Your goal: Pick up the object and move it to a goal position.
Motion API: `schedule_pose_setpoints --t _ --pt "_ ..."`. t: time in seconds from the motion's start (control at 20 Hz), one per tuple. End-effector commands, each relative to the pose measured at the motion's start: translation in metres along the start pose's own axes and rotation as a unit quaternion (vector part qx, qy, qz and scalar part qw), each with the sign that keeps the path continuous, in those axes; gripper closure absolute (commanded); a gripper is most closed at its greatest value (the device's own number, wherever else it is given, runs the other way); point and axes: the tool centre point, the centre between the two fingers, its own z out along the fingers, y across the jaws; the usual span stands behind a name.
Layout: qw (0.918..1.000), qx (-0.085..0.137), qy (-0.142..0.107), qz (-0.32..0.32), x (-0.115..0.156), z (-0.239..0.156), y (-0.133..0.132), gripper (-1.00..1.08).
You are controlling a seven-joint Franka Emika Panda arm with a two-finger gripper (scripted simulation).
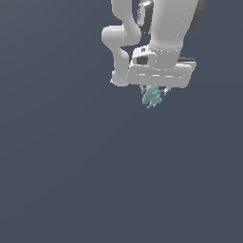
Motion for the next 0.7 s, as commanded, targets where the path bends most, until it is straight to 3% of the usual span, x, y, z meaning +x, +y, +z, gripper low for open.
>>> schedule_pose_setpoints --t 0.0,0.65 --pt "1.0000 0.000 0.000 0.000 -0.011 -0.019 -0.004 1.08" --pt "1.0000 0.000 -0.001 0.000 -0.035 -0.066 -0.016 1.08"
